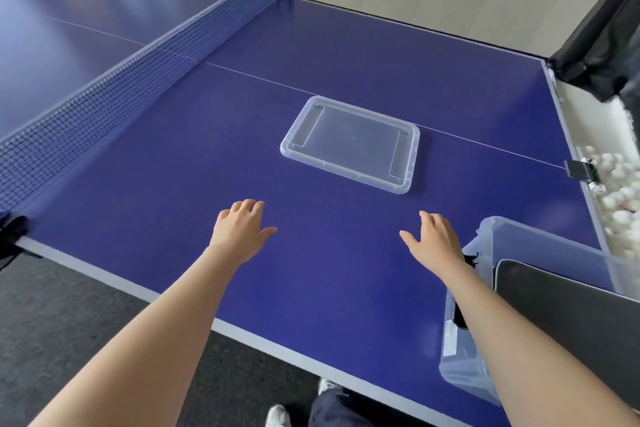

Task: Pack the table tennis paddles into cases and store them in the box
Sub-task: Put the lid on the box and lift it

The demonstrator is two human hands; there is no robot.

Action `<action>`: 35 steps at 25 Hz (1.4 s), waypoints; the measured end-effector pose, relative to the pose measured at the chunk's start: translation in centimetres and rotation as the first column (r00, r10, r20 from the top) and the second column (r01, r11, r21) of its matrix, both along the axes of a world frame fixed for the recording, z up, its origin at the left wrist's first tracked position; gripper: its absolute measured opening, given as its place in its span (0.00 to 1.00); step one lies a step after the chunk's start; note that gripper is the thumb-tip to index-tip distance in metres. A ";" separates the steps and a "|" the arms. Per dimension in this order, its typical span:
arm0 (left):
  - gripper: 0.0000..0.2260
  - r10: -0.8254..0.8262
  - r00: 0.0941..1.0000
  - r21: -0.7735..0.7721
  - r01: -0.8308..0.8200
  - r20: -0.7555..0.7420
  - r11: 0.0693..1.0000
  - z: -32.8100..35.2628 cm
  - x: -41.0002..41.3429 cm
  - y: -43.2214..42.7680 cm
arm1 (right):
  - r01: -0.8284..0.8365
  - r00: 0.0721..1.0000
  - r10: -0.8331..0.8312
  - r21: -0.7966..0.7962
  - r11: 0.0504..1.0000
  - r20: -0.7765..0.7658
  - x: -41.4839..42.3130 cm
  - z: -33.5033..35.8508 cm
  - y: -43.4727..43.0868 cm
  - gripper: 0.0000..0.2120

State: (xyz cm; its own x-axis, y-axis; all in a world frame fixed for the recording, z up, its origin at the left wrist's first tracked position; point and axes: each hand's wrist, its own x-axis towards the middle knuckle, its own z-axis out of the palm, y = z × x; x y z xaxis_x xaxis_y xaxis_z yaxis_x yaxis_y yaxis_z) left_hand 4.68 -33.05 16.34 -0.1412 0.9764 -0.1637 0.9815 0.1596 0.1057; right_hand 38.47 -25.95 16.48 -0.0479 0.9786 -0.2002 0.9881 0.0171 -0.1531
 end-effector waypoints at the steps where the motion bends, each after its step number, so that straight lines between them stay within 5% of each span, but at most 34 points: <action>1: 0.26 -0.006 1.000 -0.004 0.006 0.008 1.000 -0.3 -0.1 1.2 | 0.022 1.000 -0.022 -0.007 1.000 -0.010 -0.1 -0.2 0.7 0.31; 24: 0.34 0.223 0.956 -0.098 -0.207 0.192 0.973 -8.2 -2.5 32.2 | 0.403 0.869 -0.424 -0.134 0.905 -0.253 0.3 -8.9 23.4 0.32; 35: 0.33 0.329 0.911 -0.130 -0.305 0.249 0.943 -11.4 -2.1 36.4 | 0.516 0.787 -0.525 -0.122 0.848 -0.325 -1.6 -13.1 26.0 0.32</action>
State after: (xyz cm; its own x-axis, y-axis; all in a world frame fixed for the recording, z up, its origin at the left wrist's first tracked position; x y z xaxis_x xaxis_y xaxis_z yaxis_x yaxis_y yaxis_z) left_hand 2.54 3.40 4.95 -0.3811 0.8675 -0.3196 0.8161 0.4781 0.3246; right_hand 36.83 0.07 3.39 0.3989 0.8693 -0.2919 0.7340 -0.4935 -0.4666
